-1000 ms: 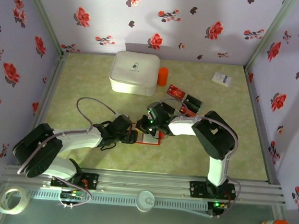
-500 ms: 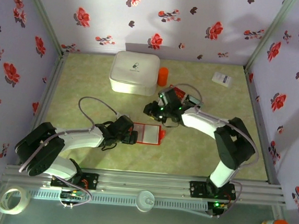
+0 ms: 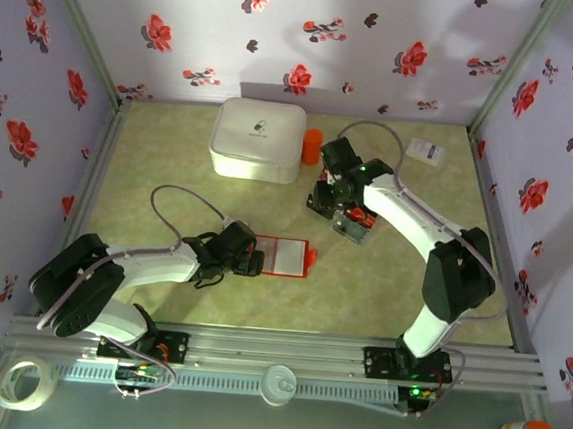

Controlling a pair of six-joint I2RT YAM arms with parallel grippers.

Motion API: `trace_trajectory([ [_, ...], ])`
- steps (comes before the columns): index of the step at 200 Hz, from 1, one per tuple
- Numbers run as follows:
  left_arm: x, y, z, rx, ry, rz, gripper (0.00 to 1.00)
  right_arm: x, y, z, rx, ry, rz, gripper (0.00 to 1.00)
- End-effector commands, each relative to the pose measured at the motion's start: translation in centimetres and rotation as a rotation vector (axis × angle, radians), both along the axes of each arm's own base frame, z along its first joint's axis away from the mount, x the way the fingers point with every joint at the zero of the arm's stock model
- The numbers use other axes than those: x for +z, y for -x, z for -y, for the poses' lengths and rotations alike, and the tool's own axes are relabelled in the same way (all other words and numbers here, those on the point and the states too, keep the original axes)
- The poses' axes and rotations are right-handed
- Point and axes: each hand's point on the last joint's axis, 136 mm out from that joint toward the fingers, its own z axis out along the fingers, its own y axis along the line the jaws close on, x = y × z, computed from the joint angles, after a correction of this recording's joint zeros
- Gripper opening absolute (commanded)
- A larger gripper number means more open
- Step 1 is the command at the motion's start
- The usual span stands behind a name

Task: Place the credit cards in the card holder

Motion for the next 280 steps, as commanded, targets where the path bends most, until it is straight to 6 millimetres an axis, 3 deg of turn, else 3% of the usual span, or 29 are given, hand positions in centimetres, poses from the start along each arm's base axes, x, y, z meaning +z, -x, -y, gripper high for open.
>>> trace_trajectory([
  [1, -2.1, 1.0, -2.1, 0.019, -0.101, -0.056, 0.93, -2.1, 1.3, 3.7, 0.063, 0.244, -0.076, 0.43],
  [40, -2.2, 1.2, -2.3, 0.018, -0.106, -0.059, 0.93, -3.7, 1.3, 5.4, 0.066, 0.355, -0.094, 0.42],
  [198, -2.0, 1.1, -2.2, 0.027, -0.094, -0.055, 0.93, -8.6, 1.7, 6.9, 0.07, 0.424, -0.184, 0.33],
  [253, -2.0, 1.1, -2.1, 0.025, -0.095, -0.056, 0.93, -8.3, 1.9, 6.7, 0.077, 0.411, -0.184, 0.22],
  [280, -2.0, 1.2, -2.1, 0.026, -0.094, -0.059, 0.93, -7.5, 1.7, 6.8, 0.078, 0.413, -0.165, 0.3],
])
